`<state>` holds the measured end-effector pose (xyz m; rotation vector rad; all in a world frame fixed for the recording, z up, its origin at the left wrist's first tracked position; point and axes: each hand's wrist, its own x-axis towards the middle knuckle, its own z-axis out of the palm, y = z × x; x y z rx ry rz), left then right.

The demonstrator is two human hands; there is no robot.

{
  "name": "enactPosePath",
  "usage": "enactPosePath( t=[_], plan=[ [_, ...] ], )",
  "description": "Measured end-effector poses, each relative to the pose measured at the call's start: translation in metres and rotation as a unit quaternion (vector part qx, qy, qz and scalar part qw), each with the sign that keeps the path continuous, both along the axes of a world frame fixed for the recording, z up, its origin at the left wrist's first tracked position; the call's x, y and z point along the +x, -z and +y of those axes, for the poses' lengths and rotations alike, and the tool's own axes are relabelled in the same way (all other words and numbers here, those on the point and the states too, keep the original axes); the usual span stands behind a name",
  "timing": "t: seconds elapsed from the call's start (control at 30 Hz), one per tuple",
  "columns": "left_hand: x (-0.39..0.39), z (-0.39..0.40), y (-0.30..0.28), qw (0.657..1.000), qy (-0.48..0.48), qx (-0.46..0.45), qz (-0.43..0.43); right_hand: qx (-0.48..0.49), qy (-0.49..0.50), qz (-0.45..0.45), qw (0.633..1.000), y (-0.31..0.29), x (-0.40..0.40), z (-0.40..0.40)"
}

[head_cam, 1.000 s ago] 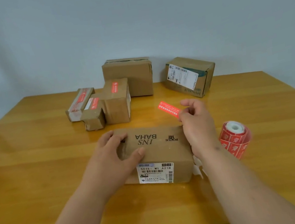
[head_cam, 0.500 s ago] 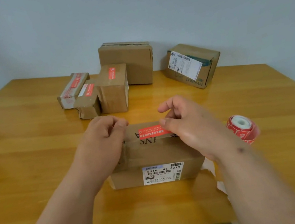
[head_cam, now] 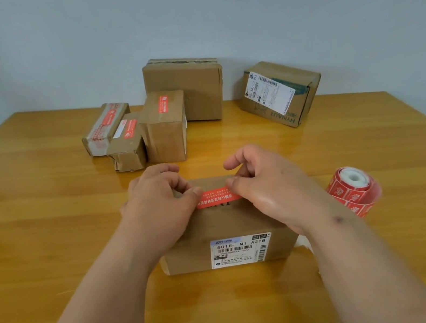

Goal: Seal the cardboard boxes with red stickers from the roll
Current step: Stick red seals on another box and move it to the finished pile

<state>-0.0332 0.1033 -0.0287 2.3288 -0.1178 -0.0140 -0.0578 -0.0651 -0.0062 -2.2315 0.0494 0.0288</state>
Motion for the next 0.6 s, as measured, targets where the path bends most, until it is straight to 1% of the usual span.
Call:
enactPosePath(
  t=[0.1, 0.27, 0.6],
  plan=[
    [0.003, 0.0, 0.0, 1.0, 0.009, -0.007, 0.008, -0.04, 0.004, 0.008, 0.999, -0.001, 0.001, 0.001],
    [0.007, -0.002, 0.0, 0.999, 0.02, 0.033, -0.017, -0.112, 0.023, 0.004, 0.993, 0.0, 0.005, 0.005],
    [0.006, -0.006, -0.003, 0.994, 0.024, 0.099, -0.035, -0.185, 0.024, 0.023, 0.982, -0.006, 0.005, 0.014]
  ],
)
